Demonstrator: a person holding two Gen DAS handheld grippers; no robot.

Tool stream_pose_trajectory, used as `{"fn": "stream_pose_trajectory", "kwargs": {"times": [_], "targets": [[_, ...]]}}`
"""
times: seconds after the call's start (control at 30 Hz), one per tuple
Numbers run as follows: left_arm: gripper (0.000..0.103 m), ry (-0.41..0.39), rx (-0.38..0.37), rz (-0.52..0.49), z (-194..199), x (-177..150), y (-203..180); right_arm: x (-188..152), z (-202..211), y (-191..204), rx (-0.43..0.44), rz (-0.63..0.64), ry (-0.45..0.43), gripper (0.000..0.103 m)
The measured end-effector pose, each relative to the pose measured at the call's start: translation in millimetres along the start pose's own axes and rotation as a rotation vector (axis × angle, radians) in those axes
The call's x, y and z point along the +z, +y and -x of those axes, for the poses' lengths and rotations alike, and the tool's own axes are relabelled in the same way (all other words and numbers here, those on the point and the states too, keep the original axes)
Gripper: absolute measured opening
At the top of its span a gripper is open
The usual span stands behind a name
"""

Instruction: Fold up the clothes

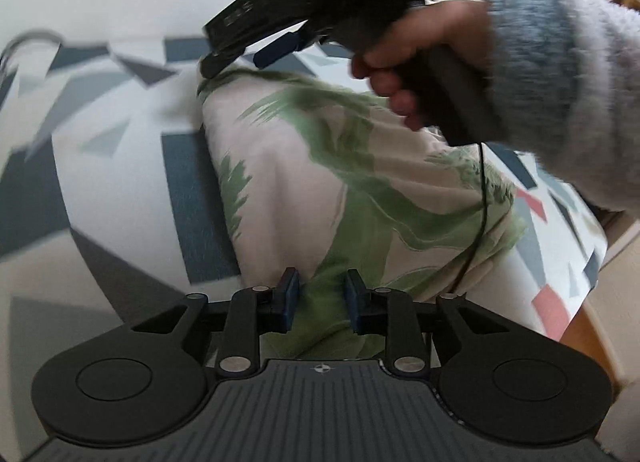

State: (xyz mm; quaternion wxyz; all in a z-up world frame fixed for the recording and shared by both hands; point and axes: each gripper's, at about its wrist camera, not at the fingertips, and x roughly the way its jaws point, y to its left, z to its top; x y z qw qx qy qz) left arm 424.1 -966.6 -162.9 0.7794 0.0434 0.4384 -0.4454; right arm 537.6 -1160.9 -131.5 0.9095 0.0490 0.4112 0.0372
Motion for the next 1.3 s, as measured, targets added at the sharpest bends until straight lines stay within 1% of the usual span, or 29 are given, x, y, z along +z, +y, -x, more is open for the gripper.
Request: {"fn": "stream_pose_trajectory", "kwargs": {"times": [0.03, 0.07, 0.1, 0.17, 0.27, 0.3, 0.33, 0.37, 0.4, 0.43, 0.47, 0.53, 0.6, 0.63, 0.67, 0.7, 0.77, 0.8, 0.87, 0.9, 0.97, 1.0, 1.03, 1.1, 1.17, 1.27, 1.3], "targets": [[0.028, -0.002, -0.009, 0.01, -1, 0, 2, 5, -12, 4, -0.009, 0.023, 0.022, 0.043], [0.028, -0.002, -0.013, 0.01, -1, -1, 3, 10, -25, 9, -0.017, 0.046, 0.045, 0.015], [0.028, -0.005, -0.012, 0.01, -1, -1, 3, 15, -37, 11, -0.026, 0.06, 0.069, 0.009], [0.028, -0.012, -0.009, 0.011, 0, -3, 2, 22, -51, 3, -0.026, 0.015, 0.098, 0.009], [0.028, -0.017, -0.002, 0.018, 1, -4, 1, 27, -60, -4, -0.029, -0.046, 0.092, 0.009], [0.028, -0.014, -0.003, 0.019, 1, -3, 2, 29, -59, -7, -0.038, -0.084, 0.073, 0.011], [0.029, -0.011, -0.004, 0.016, 1, -3, 2, 30, -53, -13, -0.05, -0.137, 0.031, 0.013], [0.03, -0.007, -0.005, 0.015, 1, -3, 2, 30, -47, -20, -0.057, -0.196, -0.009, 0.028], [0.034, -0.002, -0.01, 0.016, 1, -2, 3, 30, -37, -32, -0.041, -0.268, -0.044, 0.043], [0.036, 0.005, -0.019, 0.02, 1, -1, 4, 27, -27, -42, -0.02, -0.316, -0.063, 0.047], [0.038, 0.011, -0.024, 0.022, 1, 0, 4, 24, -15, -53, -0.004, -0.355, -0.081, 0.054], [0.043, 0.021, -0.007, 0.017, 2, 3, 4, 13, 12, -70, -0.017, -0.356, -0.1, 0.064], [0.056, 0.023, 0.022, 0.025, 5, 6, 7, -8, 40, -83, -0.053, -0.34, -0.102, 0.09], [0.061, 0.016, 0.045, 0.038, 8, 9, 9, -21, 53, -89, -0.078, -0.326, -0.098, 0.097], [0.071, 0.008, 0.071, 0.052, 11, 11, 12, -34, 67, -94, -0.104, -0.313, -0.093, 0.102], [0.082, -0.005, 0.108, 0.063, 14, 15, 15, -48, 80, -99, -0.129, -0.299, -0.089, 0.102], [0.093, -0.035, 0.17, 0.08, 17, 22, 19, -74, 107, -109, -0.18, -0.271, -0.08, 0.102], [0.095, -0.035, 0.176, 0.089, 15, 27, 21, -88, 120, -114, -0.203, -0.264, -0.077, 0.102], [0.095, 0.006, 0.16, 0.126, 2, 39, 28, -118, 135, -121, -0.225, -0.3, -0.075, 0.102], [0.095, 0.03, 0.149, 0.15, -6, 45, 32, -132, 138, -127, -0.22, -0.335, -0.069, 0.102], [0.095, 0.059, 0.15, 0.179, -18, 53, 34, -154, 137, -137, -0.22, -0.401, -0.047, 0.102], [0.095, 0.073, 0.153, 0.193, -24, 57, 35, -163, 137, -140, -0.233, -0.432, -0.037, 0.102], [0.095, 0.082, 0.159, 0.19, -29, 59, 33, -168, 136, -141, -0.226, -0.446, -0.04, 0.102], [0.101, 0.096, 0.177, 0.165, -39, 62, 28, -178, 134, -142, -0.211, -0.467, -0.045, 0.102], [0.103, 0.104, 0.21, 0.121, -47, 62, 19, -180, 126, -138, -0.188, -0.444, -0.028, 0.102], [0.103, 0.118, 0.279, 0.042, -58, 62, 6, -175, 105, -133, -0.213, -0.401, 0.052, 0.102], [0.103, 0.122, 0.296, 0.027, -60, 61, 3, -173, 102, -129, -0.232, -0.38, 0.053, 0.102]]}}
